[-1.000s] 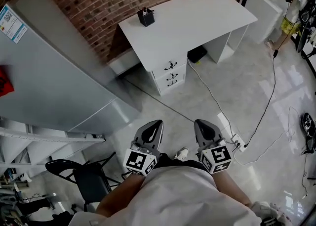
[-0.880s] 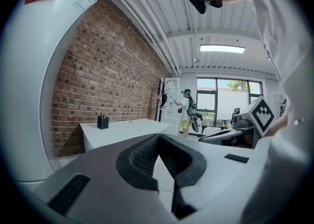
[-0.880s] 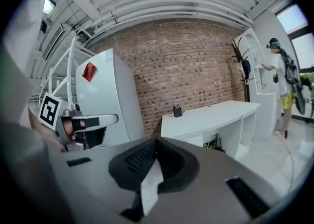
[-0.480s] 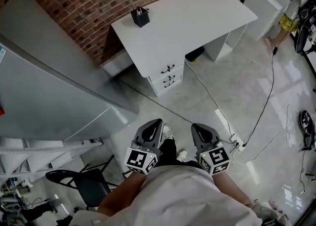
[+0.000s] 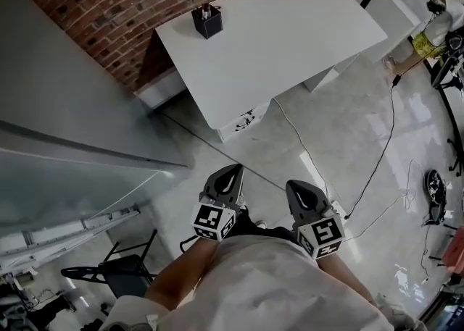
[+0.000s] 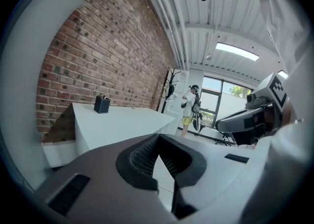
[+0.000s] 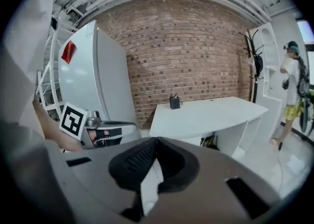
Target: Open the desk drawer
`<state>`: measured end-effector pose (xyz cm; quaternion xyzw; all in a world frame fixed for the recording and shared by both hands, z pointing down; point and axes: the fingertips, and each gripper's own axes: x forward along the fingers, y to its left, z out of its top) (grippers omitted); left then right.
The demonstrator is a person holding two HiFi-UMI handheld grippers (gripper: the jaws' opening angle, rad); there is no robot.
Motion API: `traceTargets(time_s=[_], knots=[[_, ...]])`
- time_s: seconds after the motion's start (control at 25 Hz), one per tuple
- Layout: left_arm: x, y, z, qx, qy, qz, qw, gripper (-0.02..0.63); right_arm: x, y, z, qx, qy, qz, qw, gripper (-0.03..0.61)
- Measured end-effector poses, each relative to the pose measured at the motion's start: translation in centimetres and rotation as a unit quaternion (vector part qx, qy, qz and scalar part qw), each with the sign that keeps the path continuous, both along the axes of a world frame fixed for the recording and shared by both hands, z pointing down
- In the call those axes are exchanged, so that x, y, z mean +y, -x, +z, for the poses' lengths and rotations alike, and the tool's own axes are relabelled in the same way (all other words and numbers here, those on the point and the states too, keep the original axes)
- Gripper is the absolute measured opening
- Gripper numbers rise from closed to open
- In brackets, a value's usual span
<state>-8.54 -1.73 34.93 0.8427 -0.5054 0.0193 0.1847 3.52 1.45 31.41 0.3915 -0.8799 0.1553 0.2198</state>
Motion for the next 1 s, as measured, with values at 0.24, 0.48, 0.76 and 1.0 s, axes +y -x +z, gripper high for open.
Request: traceTargets(time_s=[0.24,0.48,0.76,1.0], knots=[[-3.7,1.8,2.5,0.007,0.017,0.004,0.9998,0.006,-3.9,1.3,0.1,0.017,-0.009,0.016,1.0,0.015],[-6.1,2.2,3.8,-0.003,0.026,0.01,0.9996,0.006,-7.2,1.6,-0.9,0.022,-0.023,0.016,0.999,0.015],[-7.6,0.1,6.3,-0.044,0.05,0.009,0.9977,0.006,-11.2,0.8,-0.7,0.009,-0.018,-0.022,1.0,0.015],[-10.2,-2.4,10.5,-0.064,0.081,-0.019,0.9944,0.008,-16.9,-0.2,0.9,-0.026,-0.014,-0.092,0.995,0.015]])
